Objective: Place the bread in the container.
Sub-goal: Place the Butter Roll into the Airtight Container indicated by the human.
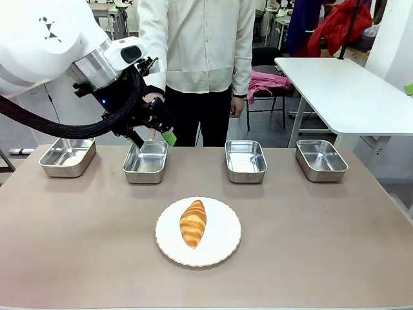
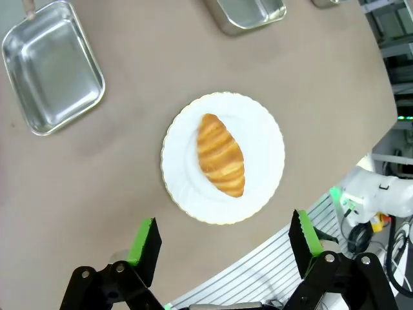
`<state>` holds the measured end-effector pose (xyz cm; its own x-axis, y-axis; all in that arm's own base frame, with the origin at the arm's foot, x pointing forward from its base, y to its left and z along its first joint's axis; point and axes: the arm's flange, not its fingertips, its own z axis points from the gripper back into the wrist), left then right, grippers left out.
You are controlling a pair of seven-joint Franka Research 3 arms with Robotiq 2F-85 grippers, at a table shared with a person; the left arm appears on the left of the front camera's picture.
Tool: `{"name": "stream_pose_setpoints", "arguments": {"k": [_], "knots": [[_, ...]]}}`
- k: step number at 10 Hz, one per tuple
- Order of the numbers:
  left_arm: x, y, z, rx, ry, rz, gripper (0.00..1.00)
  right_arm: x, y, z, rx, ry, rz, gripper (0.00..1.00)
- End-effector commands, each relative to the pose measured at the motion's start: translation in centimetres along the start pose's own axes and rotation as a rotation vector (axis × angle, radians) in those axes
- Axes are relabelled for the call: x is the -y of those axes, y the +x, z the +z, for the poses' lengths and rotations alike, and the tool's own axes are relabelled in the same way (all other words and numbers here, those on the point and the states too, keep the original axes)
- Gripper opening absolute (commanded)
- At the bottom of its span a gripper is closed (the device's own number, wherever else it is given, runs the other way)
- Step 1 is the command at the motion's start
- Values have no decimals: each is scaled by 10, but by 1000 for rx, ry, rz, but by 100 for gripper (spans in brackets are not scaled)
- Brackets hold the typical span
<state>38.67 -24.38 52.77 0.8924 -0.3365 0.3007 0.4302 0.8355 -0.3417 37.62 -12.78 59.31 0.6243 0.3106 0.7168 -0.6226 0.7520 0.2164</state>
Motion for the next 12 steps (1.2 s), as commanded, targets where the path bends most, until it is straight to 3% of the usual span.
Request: {"name": "stream_pose_setpoints", "arguments": {"k": [1,5,6,9,12], "knots": [[-1,1,-4,0,2,1,100,1,1,0,24,15,9,100],[31,-8,-80,-66,126,224,100,1,1,0,24,15,9,100],[36,-12,-97,-93,128,233,100,1,1,0,24,15,9,100],[50,-31,-136,-48,255,306,100,1,1,0,24,15,9,100],[59,-33,-159,-40,268,298,100,1,1,0,24,15,9,100]]}}
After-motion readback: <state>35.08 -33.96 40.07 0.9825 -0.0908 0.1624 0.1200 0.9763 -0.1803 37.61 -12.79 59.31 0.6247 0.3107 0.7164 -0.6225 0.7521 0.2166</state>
